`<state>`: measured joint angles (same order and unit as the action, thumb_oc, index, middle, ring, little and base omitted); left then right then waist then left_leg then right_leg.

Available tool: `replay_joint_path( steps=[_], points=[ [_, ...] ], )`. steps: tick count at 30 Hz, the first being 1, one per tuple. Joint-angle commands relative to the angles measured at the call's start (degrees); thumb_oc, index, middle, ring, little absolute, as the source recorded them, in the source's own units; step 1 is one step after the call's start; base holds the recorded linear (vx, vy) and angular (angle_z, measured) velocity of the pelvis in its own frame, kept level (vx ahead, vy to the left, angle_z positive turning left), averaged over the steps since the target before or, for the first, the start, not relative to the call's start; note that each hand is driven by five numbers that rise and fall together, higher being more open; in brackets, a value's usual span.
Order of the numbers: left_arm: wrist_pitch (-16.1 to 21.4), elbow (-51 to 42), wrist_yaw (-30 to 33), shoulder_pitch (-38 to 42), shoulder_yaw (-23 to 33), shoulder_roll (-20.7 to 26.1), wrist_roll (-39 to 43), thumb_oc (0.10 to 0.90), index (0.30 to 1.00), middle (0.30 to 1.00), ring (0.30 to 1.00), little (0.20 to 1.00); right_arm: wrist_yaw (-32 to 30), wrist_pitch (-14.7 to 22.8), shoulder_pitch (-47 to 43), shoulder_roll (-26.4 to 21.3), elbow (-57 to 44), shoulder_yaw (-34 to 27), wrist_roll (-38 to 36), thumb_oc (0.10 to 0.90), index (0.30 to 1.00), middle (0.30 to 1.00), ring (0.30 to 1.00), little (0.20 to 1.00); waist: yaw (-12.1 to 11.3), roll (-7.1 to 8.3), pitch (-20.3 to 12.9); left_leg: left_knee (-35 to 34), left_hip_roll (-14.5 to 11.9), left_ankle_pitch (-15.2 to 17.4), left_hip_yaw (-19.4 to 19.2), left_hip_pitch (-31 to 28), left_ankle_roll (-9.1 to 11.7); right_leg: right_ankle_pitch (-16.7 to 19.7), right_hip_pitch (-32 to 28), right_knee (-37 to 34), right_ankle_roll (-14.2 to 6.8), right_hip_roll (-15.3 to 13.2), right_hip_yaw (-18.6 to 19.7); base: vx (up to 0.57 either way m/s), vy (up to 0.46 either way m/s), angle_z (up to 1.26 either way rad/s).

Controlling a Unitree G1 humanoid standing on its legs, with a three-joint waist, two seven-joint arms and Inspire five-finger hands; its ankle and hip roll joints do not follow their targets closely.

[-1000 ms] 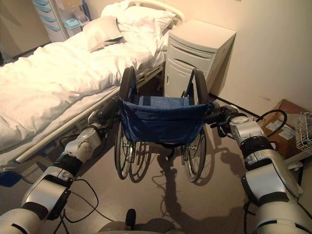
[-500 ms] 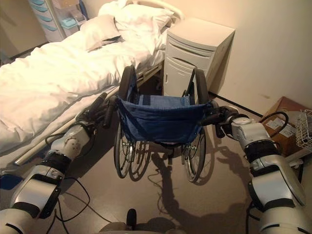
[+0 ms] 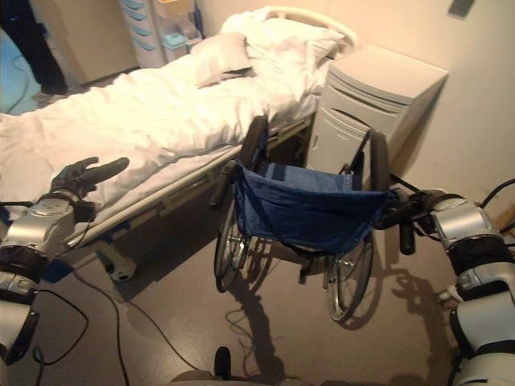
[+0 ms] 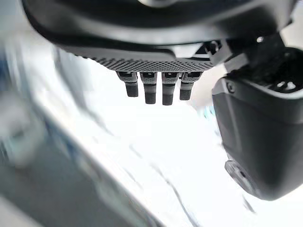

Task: Push the wheelchair next to the bed

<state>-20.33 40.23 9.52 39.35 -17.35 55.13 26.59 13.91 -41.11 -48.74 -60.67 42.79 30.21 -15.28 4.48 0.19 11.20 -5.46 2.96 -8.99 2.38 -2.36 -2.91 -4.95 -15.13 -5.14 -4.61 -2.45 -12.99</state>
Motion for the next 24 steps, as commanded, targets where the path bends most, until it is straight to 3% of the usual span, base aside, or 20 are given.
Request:
replay_joint_path(
  steps=[1,10,13,16,19,21,23,24],
  points=[
    [4.36,-3.18,0.63,5.26,1.40,7.83,-3.64,0.800,0.900,0.900,0.900,0.900,-7.14,12.37,-18.38,-8.27,-5.40,2.19,12.66,0.800,0.900,0.900,0.900,0.900,-6.79,2.14,-7.73,0.46,-0.20,9.46,-10.19,-7.97,4.41,7.59,4.62,0.14,-1.20,-0.23,-0.44,0.00,-0.016,0.77],
    [6.05,-7.81,0.92,-7.59,12.51,8.04,-3.25,0.800,0.900,0.900,0.900,0.900,-11.95,16.33,-5.15,-14.63,-12.60,-10.13,24.13,0.800,0.900,0.900,0.900,0.900,-6.09,2.20,-7.88,0.46,-0.18,10.17,-10.00,-8.14,3.97,7.31,4.78,0.14,-1.41,0.25,1.16,0.00,-0.006,0.14],
    [6.35,-7.83,0.89,-8.43,13.02,7.36,-3.64,0.800,0.900,0.900,0.900,0.900,-11.48,17.42,-3.67,-14.86,-12.68,-10.51,28.26,0.800,0.900,0.900,0.900,0.900,-6.12,2.36,-7.90,0.46,-0.15,10.26,-10.04,-8.29,3.90,7.27,4.69,0.14,-1.48,0.26,1.35,0.00,-0.001,0.15],
    [7.01,-7.79,0.90,-8.77,12.55,6.49,-3.65,0.800,0.900,0.900,0.900,0.900,-11.75,18.67,-3.73,-15.09,-11.87,-7.72,36.50,0.800,0.900,0.900,0.900,0.900,-6.37,2.60,-7.89,0.46,-0.13,10.26,-10.08,-8.33,3.82,7.29,4.69,0.14,-1.60,0.26,1.44,0.00,-0.003,0.13],
    [6.90,-8.14,0.99,-8.64,12.15,6.33,-3.50,0.800,0.900,0.900,0.900,0.900,-10.95,18.10,-4.74,-15.32,-11.39,-5.32,39.61,0.800,0.900,0.900,0.900,0.900,-6.43,2.65,-7.88,0.46,-0.14,10.27,-10.15,-8.29,3.79,7.35,4.78,0.14,-1.71,0.26,1.48,0.00,-0.004,0.05],
    [6.48,-8.80,0.87,-8.78,12.15,6.38,-3.15,0.800,0.900,0.900,0.900,0.900,-10.72,17.61,-4.92,-15.60,-11.14,-4.25,39.26,0.800,0.900,0.900,0.900,0.900,-6.40,2.68,-7.90,0.46,-0.18,10.27,-10.33,-8.32,3.80,7.41,4.78,0.14,-1.80,0.25,1.51,0.00,0.000,0.00],
    [6.34,-9.50,0.44,-9.23,12.58,6.39,-1.65,0.800,0.900,0.900,0.900,0.900,-10.46,15.69,-4.36,-15.42,-11.32,-4.91,33.68,0.800,0.900,0.900,0.900,0.900,-6.26,2.66,-7.89,0.46,-0.23,10.31,-10.49,-8.30,3.80,7.47,4.90,0.14,-1.85,0.23,1.57,0.00,0.000,0.00],
    [6.37,-9.89,-0.24,-9.56,13.40,5.92,0.32,0.800,0.900,0.900,0.900,0.900,-11.28,14.30,-3.06,-14.52,-11.11,-7.21,25.86,0.800,0.900,0.900,0.900,0.900,-6.07,2.60,-7.83,0.46,-0.32,10.35,-10.66,-8.31,3.85,7.50,4.95,0.14,-1.88,0.23,1.69,0.00,-0.004,-0.03]
  ],
)
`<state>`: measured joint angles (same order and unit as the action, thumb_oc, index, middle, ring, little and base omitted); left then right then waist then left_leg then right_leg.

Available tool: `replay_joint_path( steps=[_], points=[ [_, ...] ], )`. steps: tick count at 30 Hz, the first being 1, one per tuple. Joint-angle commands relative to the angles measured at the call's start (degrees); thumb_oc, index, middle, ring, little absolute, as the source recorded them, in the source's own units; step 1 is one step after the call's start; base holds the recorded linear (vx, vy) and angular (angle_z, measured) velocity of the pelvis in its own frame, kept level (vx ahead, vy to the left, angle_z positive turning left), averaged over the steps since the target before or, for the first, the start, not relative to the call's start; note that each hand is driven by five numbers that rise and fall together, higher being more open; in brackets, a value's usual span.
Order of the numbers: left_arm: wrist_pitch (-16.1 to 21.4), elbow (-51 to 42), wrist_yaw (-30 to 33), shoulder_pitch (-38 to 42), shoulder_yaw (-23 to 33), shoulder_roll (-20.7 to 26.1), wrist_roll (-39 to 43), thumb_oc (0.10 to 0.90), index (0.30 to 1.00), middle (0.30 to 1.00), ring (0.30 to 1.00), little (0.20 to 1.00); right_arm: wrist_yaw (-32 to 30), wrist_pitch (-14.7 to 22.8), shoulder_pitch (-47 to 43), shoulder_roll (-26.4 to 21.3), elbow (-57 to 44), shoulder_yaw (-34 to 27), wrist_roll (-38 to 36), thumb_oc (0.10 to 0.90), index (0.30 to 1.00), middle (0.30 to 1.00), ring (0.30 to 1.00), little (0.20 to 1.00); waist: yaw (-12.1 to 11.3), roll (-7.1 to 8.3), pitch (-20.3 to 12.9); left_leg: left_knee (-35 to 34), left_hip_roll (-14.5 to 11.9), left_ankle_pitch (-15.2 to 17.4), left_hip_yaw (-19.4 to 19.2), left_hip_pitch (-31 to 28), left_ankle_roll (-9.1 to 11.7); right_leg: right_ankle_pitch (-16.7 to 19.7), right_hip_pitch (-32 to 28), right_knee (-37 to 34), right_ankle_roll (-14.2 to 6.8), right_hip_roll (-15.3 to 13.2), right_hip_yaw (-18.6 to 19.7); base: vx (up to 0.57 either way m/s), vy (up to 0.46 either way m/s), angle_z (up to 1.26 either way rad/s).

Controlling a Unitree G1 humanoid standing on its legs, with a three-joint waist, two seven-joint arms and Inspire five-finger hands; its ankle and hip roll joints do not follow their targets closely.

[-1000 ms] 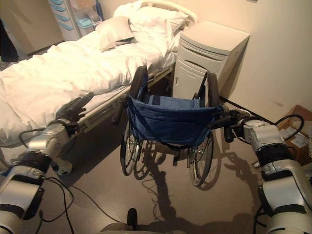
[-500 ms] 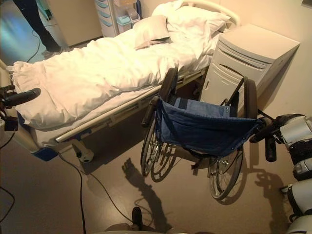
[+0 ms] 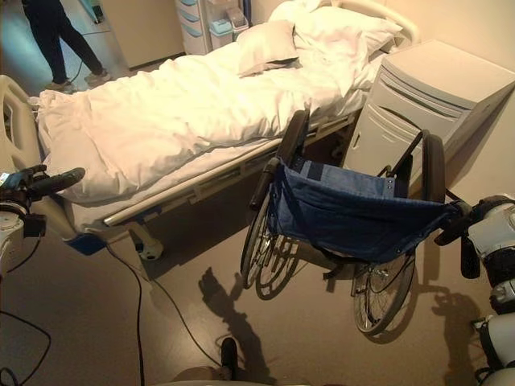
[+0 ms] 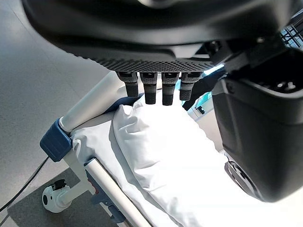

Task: Push the wheelchair next to the bed

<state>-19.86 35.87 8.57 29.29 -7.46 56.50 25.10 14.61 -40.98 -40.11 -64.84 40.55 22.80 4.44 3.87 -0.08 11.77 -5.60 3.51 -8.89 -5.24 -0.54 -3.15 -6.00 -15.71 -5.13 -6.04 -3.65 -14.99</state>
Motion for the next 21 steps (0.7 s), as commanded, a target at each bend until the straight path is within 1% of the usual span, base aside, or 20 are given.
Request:
replay_joint_path(
  steps=[1,2,3,4,5,6,8,9,10,11,12,13,14,15,16,17,18,19,20,21],
  points=[
    [5.96,-5.78,0.27,0.36,4.04,4.08,3.34,0.800,0.900,0.900,0.900,0.900,-11.52,13.42,-10.68,-9.46,-8.80,-1.71,-1.11,0.800,0.900,0.900,0.900,0.900,-5.35,2.85,-8.37,0.60,-0.92,10.29,-3.14,-10.15,4.13,8.55,5.54,0.13,-0.43,1.43,3.73,0.00,-0.004,-0.03],
    [6.01,-6.05,0.17,0.17,4.73,3.37,4.89,0.800,0.900,0.900,0.900,0.900,-12.34,12.21,-9.29,-7.91,-9.11,-4.38,-10.59,0.800,0.900,0.900,0.900,0.900,-5.21,2.80,-8.30,0.60,-1.00,10.35,-3.28,-10.21,4.16,8.52,5.54,0.13,-0.35,1.42,3.76,0.00,0.000,0.00],
    [6.07,-6.13,0.16,0.12,4.81,3.24,5.13,0.800,0.900,0.900,0.900,0.900,-11.92,12.05,-8.70,-7.54,-9.33,-5.14,-11.60,0.800,0.900,0.900,0.900,0.900,-5.24,2.86,-8.29,0.60,-1.02,10.37,-3.30,-10.25,4.17,8.50,5.51,0.13,-0.33,1.41,3.77,0.00,0.000,0.00],
    [7.26,-5.80,-0.18,0.13,5.57,1.61,7.41,0.800,0.900,0.900,0.900,0.900,-17.10,11.20,-6.44,-3.35,-9.10,-10.45,-28.07,0.800,0.900,0.900,0.900,0.900,-4.99,2.73,-8.16,0.60,-1.10,10.52,-3.44,-10.41,4.18,8.47,5.44,0.13,-0.10,1.37,3.82,0.00,0.000,0.00],
    [7.64,-5.47,-0.34,0.30,5.53,1.23,7.63,0.800,0.900,0.900,0.900,0.900,-18.32,11.59,-5.82,-2.28,-8.81,-11.65,-30.68,0.800,0.900,0.900,0.900,0.900,-4.97,2.75,-8.19,0.60,-1.12,10.59,-3.46,-10.44,4.19,8.42,5.42,0.13,-0.06,1.36,3.79,0.00,0.000,0.00],
    [9.56,-3.92,-0.50,1.00,5.37,-0.69,8.22,0.800,0.900,0.900,0.900,0.900,-22.67,14.46,-4.18,1.82,-6.87,-15.52,-39.66,0.800,0.900,0.900,0.900,0.900,-4.81,2.57,-8.23,0.60,-1.22,10.84,-3.64,-10.53,4.22,8.33,5.39,0.13,-0.01,1.25,3.66,0.01,0.008,-0.04],
    [10.83,-3.12,-0.64,1.19,5.04,-1.92,8.85,0.800,0.900,0.900,0.900,0.900,-26.92,18.27,-1.98,4.91,-5.08,-19.35,-49.03,0.800,0.900,0.900,0.900,0.900,-4.66,2.35,-8.33,0.60,-1.34,11.08,-3.91,-10.55,4.24,8.24,5.45,0.13,-0.03,1.13,3.54,0.01,0.012,-0.06],
    [11.68,-2.74,-1.16,0.82,5.02,-2.46,9.25,0.800,0.900,0.900,0.900,0.900,-29.87,21.58,0.49,7.02,-4.15,-23.28,-58.22,0.800,0.900,0.900,0.900,0.900,-4.58,2.21,-8.37,0.60,-1.42,11.57,-4.16,-10.88,4.22,7.92,5.20,0.13,-0.13,1.11,3.52,0.00,0.000,0.00],
    [12.26,-2.28,-1.71,0.37,5.34,-2.85,9.35,0.800,0.900,0.900,0.900,0.900,-30.54,23.86,2.11,8.83,-3.08,-26.77,-64.50,0.800,0.900,0.900,0.900,0.900,-4.39,2.02,-8.51,0.60,-1.46,11.45,-4.53,-10.68,4.21,8.12,5.51,0.13,-0.09,1.06,3.53,0.00,0.000,0.00],
    [12.45,-2.10,-1.94,0.27,5.34,-2.88,9.36,0.800,0.900,0.900,0.900,0.900,-30.93,24.75,2.88,9.34,-2.82,-27.87,-66.99,0.800,0.900,0.900,0.900,0.900,-4.38,2.03,-8.61,0.60,-1.48,11.50,-4.63,-10.66,4.20,8.10,5.56,0.13,-0.11,1.06,3.56,0.00,0.000,0.00],
    [12.92,-1.67,-2.58,-0.21,5.58,-2.92,9.50,0.800,0.900,0.900,0.900,0.900,-32.00,28.03,5.10,10.78,-1.92,-30.75,-75.72,0.800,0.900,0.900,0.900,0.900,-4.19,1.82,-8.66,0.60,-1.55,11.99,-4.86,-10.94,4.15,7.81,5.42,0.13,-0.25,1.06,3.64,0.00,0.000,0.00],
    [13.59,-1.10,-3.03,-0.78,5.76,-3.17,9.64,0.800,0.900,0.900,0.900,0.900,-32.28,29.88,6.44,12.42,-1.52,-34.25,-81.91,0.800,0.900,0.900,0.900,0.900,-3.90,1.53,-8.79,0.60,-1.62,12.18,-5.21,-10.96,4.16,7.78,5.54,0.13,-0.38,1.03,3.69,0.02,0.013,-0.07],
    [14.18,-0.42,-3.72,-1.24,5.64,-3.29,9.91,0.800,0.900,0.900,0.900,0.900,-36.41,36.83,7.97,13.83,-0.34,-38.16,-89.08,0.800,0.900,0.900,0.900,0.900,-3.64,1.23,-9.00,0.60,-1.72,12.43,-5.61,-10.98,4.17,7.67,5.69,0.13,-0.54,1.04,3.78,-0.01,0.006,-0.09],
    [14.28,-0.19,-3.86,-1.25,5.51,-3.26,10.11,0.800,0.900,0.900,0.900,0.900,-37.70,39.32,8.32,14.20,-0.32,-39.37,-91.21,0.800,0.900,0.900,0.900,0.900,-3.59,1.19,-9.16,0.60,-1.75,12.09,-5.91,-10.67,4.19,8.01,6.11,0.13,-0.47,1.04,3.92,0.01,0.012,-0.29],
    [14.40,-0.20,-3.93,-1.47,5.09,-3.31,10.72,0.800,0.900,0.900,0.900,0.900,-41.94,45.89,8.39,14.57,-0.35,-41.53,-93.13,0.800,0.900,0.900,0.900,0.900,-3.39,0.89,-9.42,0.60,-1.79,12.62,-6.06,-10.86,4.17,7.67,6.07,0.13,-0.70,1.10,4.14,0.01,0.010,-0.40],
    [13.71,-0.75,-3.43,-0.97,4.17,-3.40,11.34,0.800,0.900,0.900,0.900,0.900,-48.51,48.80,8.38,13.92,0.41,-42.29,-82.52,0.800,0.900,0.900,0.900,0.900,-3.18,0.71,-9.51,0.60,-1.72,12.78,-6.26,-11.01,4.17,7.79,6.14,0.13,-0.82,1.21,4.50,0.04,0.009,-0.37],
    [12.65,-1.82,-2.28,-0.11,3.12,-3.60,11.92,0.800,0.900,0.900,0.900,0.900,-55.97,43.84,8.28,12.61,1.17,-41.37,-57.42,0.800,0.900,0.900,0.900,0.900,-3.09,0.66,-9.33,0.60,-1.61,12.75,-6.48,-11.19,4.13,8.05,6.16,0.13,-0.85,1.29,4.77,0.02,0.001,-0.07],
    [12.26,-2.45,-1.51,0.15,2.69,-3.87,12.08,0.800,0.900,0.900,0.900,0.900,-59.11,40.75,8.17,12.14,1.13,-40.73,-48.20,0.800,0.900,0.900,0.900,0.900,-3.02,0.64,-9.12,0.60,-1.52,12.82,-6.49,-11.36,4.07,8.10,6.07,0.13,-0.89,1.34,4.90,0.01,-0.005,0.17],
    [11.58,-3.65,-0.29,0.26,2.35,-4.11,12.18,0.800,0.900,0.900,0.900,0.900,-58.82,34.12,8.60,11.04,0.92,-38.57,-35.80,0.800,0.900,0.900,0.900,0.900,-2.97,0.76,-8.87,0.60,-1.41,12.70,-6.55,-11.43,4.04,8.24,6.08,0.13,-0.88,1.35,5.06,-0.06,-0.021,0.36],
    [10.97,-7.39,3.04,-1.88,2.70,-4.70,12.12,0.800,0.900,0.900,0.900,0.900,-45.62,12.81,12.26,2.07,1.60,-25.95,5.63,0.800,0.900,0.900,0.900,0.900,-2.66,1.02,-8.27,0.60,-1.33,11.63,-7.31,-10.84,3.77,9.11,6.99,0.13,-0.82,1.24,5.88,-0.10,-0.042,0.45]
  ],
)
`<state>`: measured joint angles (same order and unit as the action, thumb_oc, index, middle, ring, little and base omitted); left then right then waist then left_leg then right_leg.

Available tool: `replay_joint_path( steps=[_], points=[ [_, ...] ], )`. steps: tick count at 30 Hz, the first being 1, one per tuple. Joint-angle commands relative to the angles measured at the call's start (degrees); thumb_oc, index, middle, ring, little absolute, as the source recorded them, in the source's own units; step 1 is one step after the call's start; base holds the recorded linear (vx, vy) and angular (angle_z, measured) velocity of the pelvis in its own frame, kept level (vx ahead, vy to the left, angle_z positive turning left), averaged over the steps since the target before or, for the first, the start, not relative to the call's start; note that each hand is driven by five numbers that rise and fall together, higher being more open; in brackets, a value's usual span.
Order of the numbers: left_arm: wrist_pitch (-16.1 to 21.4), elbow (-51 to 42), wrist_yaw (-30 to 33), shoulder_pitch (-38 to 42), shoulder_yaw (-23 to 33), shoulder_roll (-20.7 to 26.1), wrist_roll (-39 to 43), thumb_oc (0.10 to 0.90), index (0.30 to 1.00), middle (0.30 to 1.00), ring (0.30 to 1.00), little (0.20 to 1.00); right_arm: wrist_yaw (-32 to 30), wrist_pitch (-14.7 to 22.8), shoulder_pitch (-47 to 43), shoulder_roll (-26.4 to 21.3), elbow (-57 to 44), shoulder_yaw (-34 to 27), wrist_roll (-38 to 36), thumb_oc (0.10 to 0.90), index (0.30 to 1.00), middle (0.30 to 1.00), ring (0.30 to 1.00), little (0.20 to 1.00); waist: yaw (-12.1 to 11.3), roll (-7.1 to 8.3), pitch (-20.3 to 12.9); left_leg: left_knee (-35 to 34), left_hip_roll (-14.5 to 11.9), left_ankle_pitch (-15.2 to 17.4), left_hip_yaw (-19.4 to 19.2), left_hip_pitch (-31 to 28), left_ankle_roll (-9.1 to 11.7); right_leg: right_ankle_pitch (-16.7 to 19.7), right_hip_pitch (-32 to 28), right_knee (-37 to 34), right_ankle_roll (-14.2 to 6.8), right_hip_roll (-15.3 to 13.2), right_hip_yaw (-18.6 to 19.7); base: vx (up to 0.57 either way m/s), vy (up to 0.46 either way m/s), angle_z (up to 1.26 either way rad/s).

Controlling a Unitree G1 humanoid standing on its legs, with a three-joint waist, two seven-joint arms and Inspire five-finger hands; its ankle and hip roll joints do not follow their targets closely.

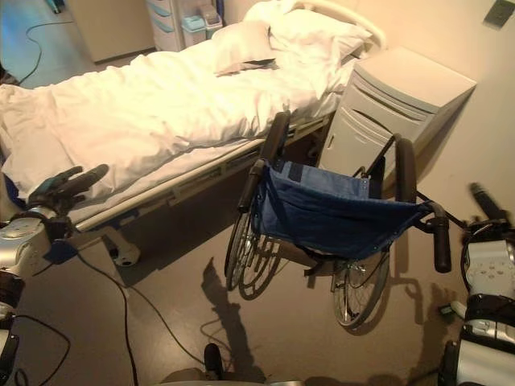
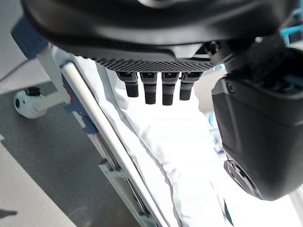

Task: Push the wheelchair next to the bed

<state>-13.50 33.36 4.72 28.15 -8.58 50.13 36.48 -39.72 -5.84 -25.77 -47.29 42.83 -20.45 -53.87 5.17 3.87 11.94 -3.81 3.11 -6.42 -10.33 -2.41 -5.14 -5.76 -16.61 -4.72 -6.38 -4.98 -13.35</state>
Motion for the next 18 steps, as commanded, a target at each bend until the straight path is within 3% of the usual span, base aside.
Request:
replay_joint_path(
  steps=[1,3,4,8,9,10,11,14,15,18],
  points=[
    [5.08,-6.47,8.33,-1.96,3.05,2.28,1.99,0.800,0.900,0.900,0.900,0.900,18.00,-22.54,1.81,-22.34,1.54,22.95,76.61,0.800,0.900,0.900,0.900,0.900,-3.49,-2.75,-8.40,-1.19,-0.99,8.79,-2.59,-8.62,5.58,9.47,8.43,-0.28,-0.77,2.62,4.55,-0.09,-0.048,0.41],
    [4.47,-7.38,8.83,-2.40,3.03,3.82,2.98,0.800,0.900,0.900,0.900,0.900,21.90,-22.16,5.21,-29.08,0.12,25.02,81.94,0.800,0.900,0.900,0.900,0.900,-2.64,-1.93,-8.15,-1.19,-0.97,8.44,-3.25,-8.52,5.37,9.76,8.84,-0.28,-0.75,2.87,5.19,-0.03,-0.049,0.29],
    [4.62,-7.19,8.74,-2.48,3.07,3.88,2.98,0.800,0.900,0.900,0.900,0.900,21.93,-22.39,5.41,-29.44,-0.26,25.05,82.08,0.800,0.900,0.900,0.900,0.900,-2.56,-1.84,-8.15,-1.19,-0.97,8.42,-3.37,-8.51,5.37,9.76,8.90,-0.28,-0.72,2.91,5.31,-0.03,-0.052,0.27],
    [6.86,-5.15,8.22,-4.29,4.14,2.61,1.42,0.800,0.900,0.900,0.900,0.900,10.77,-18.25,9.85,-30.61,-1.05,19.93,73.93,0.800,0.900,0.900,0.900,0.900,-1.12,-1.39,-7.97,-1.19,-0.97,8.50,-4.31,-8.41,5.18,9.90,9.47,-0.28,-0.65,3.26,6.51,-0.02,-0.028,-0.12],
    [7.08,-4.96,8.10,-4.71,4.59,2.27,1.05,0.800,0.900,0.900,0.900,0.900,6.16,-16.01,11.53,-30.35,-1.79,17.31,66.70,0.800,0.900,0.900,0.900,0.900,-0.85,-1.46,-7.84,-1.19,-1.01,8.77,-4.45,-8.68,5.14,9.73,9.26,-0.28,-0.79,3.30,6.64,-0.01,-0.002,-0.23],
    [7.47,-4.92,8.08,-5.94,5.93,1.48,0.54,0.800,0.900,0.900,0.900,0.900,-0.35,-11.12,12.68,-28.45,-2.61,12.05,48.74,0.800,0.900,0.900,0.900,0.900,-0.12,-1.64,-8.05,-1.19,-1.14,8.88,-4.87,-8.57,5.20,9.71,9.51,-0.28,-0.80,3.40,7.09,0.00,0.007,-0.21],
    [7.57,-5.07,7.83,-6.48,6.45,0.80,0.11,0.800,0.900,0.900,0.900,0.900,-3.33,-3.88,14.33,-25.91,-3.05,5.48,34.06,0.800,0.900,0.900,0.900,0.900,-0.04,-1.83,-8.16,-1.19,-1.22,9.17,-5.10,-8.71,5.21,9.54,9.53,-0.21,-0.83,3.52,7.47,-0.01,0.003,-0.18],
    [7.39,-3.59,5.71,-6.11,8.18,-0.75,-1.44,0.800,0.900,0.900,0.900,0.900,1.87,11.18,13.41,-17.52,-0.93,-6.45,9.16,0.800,0.900,0.900,0.900,0.900,0.48,-2.61,-8.31,-1.19,-1.21,10.10,-4.92,-8.91,5.32,9.11,9.54,-0.18,-0.94,3.69,8.16,0.03,0.025,-0.15],
    [7.07,-3.40,5.56,-5.60,8.10,-1.06,-1.38,0.800,0.900,0.900,0.900,0.900,3.37,13.84,13.39,-15.29,-0.41,-8.48,2.56,0.800,0.900,0.900,0.900,0.900,0.47,-2.78,-8.31,-1.19,-1.16,10.30,-4.81,-8.89,5.35,9.03,9.57,-0.24,-0.99,3.67,8.30,0.00,0.019,-0.21],
    [7.88,-1.06,5.04,-4.54,7.11,-1.73,-1.23,0.800,0.900,0.900,0.900,0.900,6.32,17.27,13.21,-12.33,4.04,-11.14,-0.55,0.800,0.900,0.900,0.900,0.900,0.49,-3.05,-8.49,-1.19,-1.17,10.11,-5.11,-8.59,5.44,9.50,10.11,-0.28,-1.11,3.55,8.42,-0.01,0.011,-0.14]
  ],
)
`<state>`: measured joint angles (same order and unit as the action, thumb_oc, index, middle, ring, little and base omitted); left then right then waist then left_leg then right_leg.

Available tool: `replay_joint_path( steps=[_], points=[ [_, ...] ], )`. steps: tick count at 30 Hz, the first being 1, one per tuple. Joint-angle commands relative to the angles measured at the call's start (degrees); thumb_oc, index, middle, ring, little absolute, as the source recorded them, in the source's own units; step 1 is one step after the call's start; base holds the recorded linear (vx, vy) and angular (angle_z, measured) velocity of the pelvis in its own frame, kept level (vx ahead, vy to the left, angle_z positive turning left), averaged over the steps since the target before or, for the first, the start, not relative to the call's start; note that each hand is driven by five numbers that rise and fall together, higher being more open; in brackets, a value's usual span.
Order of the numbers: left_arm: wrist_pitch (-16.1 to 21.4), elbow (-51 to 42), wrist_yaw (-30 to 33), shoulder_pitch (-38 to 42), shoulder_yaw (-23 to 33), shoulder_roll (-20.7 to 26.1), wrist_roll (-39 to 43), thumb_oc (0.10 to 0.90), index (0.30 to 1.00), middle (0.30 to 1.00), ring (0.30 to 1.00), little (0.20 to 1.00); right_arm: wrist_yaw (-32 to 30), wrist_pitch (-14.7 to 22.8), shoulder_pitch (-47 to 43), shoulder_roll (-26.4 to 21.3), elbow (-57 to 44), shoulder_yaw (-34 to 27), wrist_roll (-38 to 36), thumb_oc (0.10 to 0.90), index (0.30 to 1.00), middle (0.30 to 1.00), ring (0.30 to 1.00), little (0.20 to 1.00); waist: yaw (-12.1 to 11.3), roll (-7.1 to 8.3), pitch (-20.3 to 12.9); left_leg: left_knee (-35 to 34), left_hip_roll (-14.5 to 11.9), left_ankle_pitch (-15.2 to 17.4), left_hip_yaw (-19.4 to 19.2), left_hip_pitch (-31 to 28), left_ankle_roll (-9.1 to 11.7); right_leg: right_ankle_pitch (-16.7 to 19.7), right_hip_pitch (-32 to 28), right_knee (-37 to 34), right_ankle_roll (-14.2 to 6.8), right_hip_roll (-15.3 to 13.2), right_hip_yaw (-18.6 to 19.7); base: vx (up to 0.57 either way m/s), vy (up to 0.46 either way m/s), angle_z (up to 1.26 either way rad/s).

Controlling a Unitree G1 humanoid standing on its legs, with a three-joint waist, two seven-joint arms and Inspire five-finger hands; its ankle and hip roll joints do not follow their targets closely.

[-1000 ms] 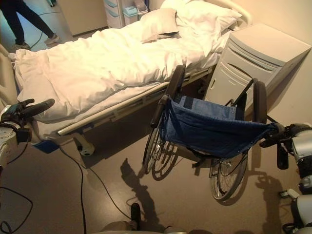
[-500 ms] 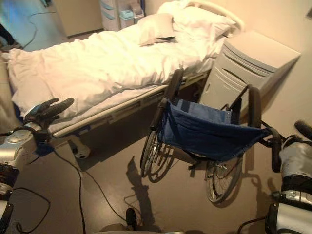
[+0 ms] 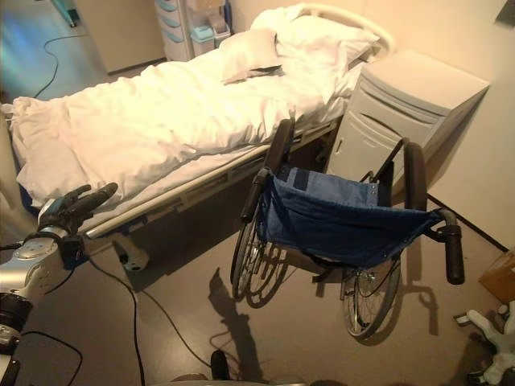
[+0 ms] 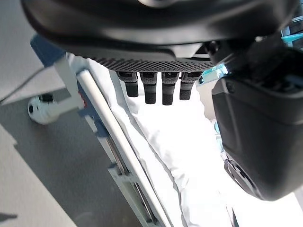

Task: Push the wheelchair next to the bed

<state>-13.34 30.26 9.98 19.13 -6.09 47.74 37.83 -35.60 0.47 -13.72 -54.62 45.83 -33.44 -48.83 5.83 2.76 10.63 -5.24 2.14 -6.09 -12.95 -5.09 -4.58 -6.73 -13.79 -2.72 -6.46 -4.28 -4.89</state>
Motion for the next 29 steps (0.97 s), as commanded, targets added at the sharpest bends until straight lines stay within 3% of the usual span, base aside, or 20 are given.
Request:
replay_joint_path(
  steps=[1,4,6,7,12,13,16,17,18,19,22,24,28,29],
  points=[
    [8.22,3.12,0.14,4.73,4.00,0.27,-2.32,0.800,0.900,0.900,0.900,0.900,0.83,12.06,1.28,-4.38,1.80,1.78,-4.73,0.800,0.900,0.900,0.900,0.900,-0.11,-2.01,-7.27,0.24,-0.20,9.74,-2.67,-5.82,4.84,10.58,7.50,-2.28,-1.08,2.84,0.07,0.00,0.000,0.00],
    [9.90,4.84,1.63,3.89,3.24,-1.81,-1.71,0.800,0.900,0.900,0.900,0.900,-3.18,14.66,2.68,-1.77,2.34,1.33,-1.37,0.800,0.900,0.900,0.900,0.900,0.29,-2.03,-7.33,0.24,-0.22,9.68,-3.24,-5.59,4.79,10.87,8.02,-2.28,-1.22,2.88,0.36,0.00,0.001,-0.04],
    [12.75,4.29,2.08,0.43,4.24,-6.10,-2.20,0.800,0.900,0.900,0.900,0.900,-4.44,11.61,7.50,4.05,2.96,0.41,9.68,0.800,0.900,0.900,0.900,0.900,0.99,-2.23,-6.93,0.24,-0.15,10.05,-3.51,-5.71,4.45,10.81,8.26,-2.22,-1.46,2.83,0.72,-0.01,0.007,-0.10],
    [12.86,4.14,2.09,0.14,4.31,-6.22,-2.24,0.800,0.900,0.900,0.900,0.900,-4.37,11.05,7.80,4.43,2.73,0.34,10.08,0.800,0.900,0.900,0.900,0.900,0.93,-2.14,-7.00,0.24,-0.15,9.73,-3.66,-5.55,4.49,11.14,8.43,-2.28,-1.35,2.83,0.79,-0.02,0.008,-0.09],
    [16.53,3.59,-0.84,-6.97,7.20,-12.91,-3.55,0.800,0.900,0.900,0.900,0.900,3.78,8.76,16.57,17.79,9.64,1.67,13.88,0.800,0.900,0.900,0.900,0.900,1.29,-2.46,-6.23,0.24,0.01,9.94,-3.91,-5.45,3.85,11.21,9.13,-2.04,-1.45,2.74,1.13,-0.02,-0.005,-0.06],
    [18.05,4.90,-2.76,-10.23,7.93,-15.69,-5.97,0.800,0.900,0.900,0.900,0.900,7.17,6.66,18.72,23.42,11.83,6.05,15.83,0.800,0.900,0.900,0.900,0.900,1.17,-2.57,-5.92,0.24,0.00,9.87,-4.07,-5.47,3.58,11.35,9.30,-2.03,-1.19,2.76,1.26,-0.02,-0.015,-0.05],
    [19.40,8.12,-5.29,-12.86,8.17,-17.64,-8.32,0.800,0.900,0.900,0.900,0.900,13.26,4.68,19.97,28.40,13.87,11.16,17.22,0.800,0.900,0.900,0.900,0.900,1.06,-2.59,-5.85,0.24,0.02,9.50,-4.20,-5.15,3.41,11.68,9.62,-2.10,-0.72,2.80,1.47,-0.02,-0.014,-0.10],
    [20.86,11.91,-6.06,-14.29,7.20,-19.76,-9.76,0.800,0.900,0.900,0.900,0.900,19.15,4.52,20.54,32.38,16.40,16.10,17.28,0.800,0.900,0.900,0.900,0.900,0.86,-2.89,-5.60,0.24,0.10,9.70,-3.80,-5.23,3.15,11.45,9.49,-2.03,-0.53,2.80,1.52,-0.02,-0.002,-0.06],
    [20.88,12.90,-6.16,-14.51,7.16,-20.25,-10.12,0.800,0.900,0.900,0.900,0.900,21.01,4.02,20.51,33.04,16.68,17.07,18.13,0.800,0.900,0.900,0.900,0.900,0.73,-2.88,-5.66,0.24,0.11,9.49,-3.87,-5.01,3.18,11.64,9.66,-2.10,-0.41,2.78,1.59,0.00,0.000,0.00],
    [21.28,17.01,-7.52,-15.41,7.01,-21.93,-11.36,0.800,0.900,0.900,0.900,0.900,29.32,1.95,20.18,34.73,17.05,21.94,21.23,0.800,0.900,0.900,0.900,0.900,0.71,-3.03,-5.50,0.24,0.10,9.64,-3.69,-5.20,3.06,11.32,9.35,-2.09,-0.23,2.66,1.34,0.00,0.000,0.00],
    [22.80,23.87,-9.54,-16.05,6.18,-24.00,-12.94,0.800,0.900,0.900,0.900,0.900,35.37,1.23,19.41,36.23,19.41,26.81,19.83,0.800,0.900,0.900,0.900,0.900,0.48,-2.91,-5.96,0.24,0.00,9.29,-3.88,-4.79,3.24,11.27,9.61,-2.03,-0.03,2.55,1.17,0.00,0.000,0.00],
    [21.88,29.56,-10.11,-16.92,4.67,-27.49,-12.71,0.800,0.900,0.900,0.900,0.900,40.97,2.61,17.87,37.33,21.43,31.86,24.83,0.800,0.900,0.900,0.900,0.900,-0.11,-2.81,-6.11,0.24,-0.06,9.40,-3.31,-5.01,3.36,10.86,8.84,-2.27,0.13,2.36,0.33,0.00,0.000,0.00],
    [21.10,32.91,-11.19,-18.25,4.34,-29.87,-14.70,0.800,0.900,0.900,0.900,0.900,43.31,4.11,16.76,38.77,20.00,37.71,33.58,0.800,0.900,0.900,0.900,0.900,-1.09,-2.56,-6.42,0.24,-0.11,9.17,-3.03,-4.71,3.52,10.70,8.78,-2.28,0.37,2.20,-0.36,0.01,0.001,0.13],
    [20.12,33.93,-11.72,-19.51,2.52,-31.28,-15.99,0.800,0.900,0.900,0.900,0.900,43.07,3.85,15.91,39.84,17.16,43.37,42.86,0.800,0.900,0.900,0.900,0.900,-1.96,-2.27,-6.57,0.24,-0.14,8.96,-2.46,-4.53,3.62,10.47,8.55,-2.28,0.54,2.08,-1.20,-0.01,-0.004,0.16]
  ],
)
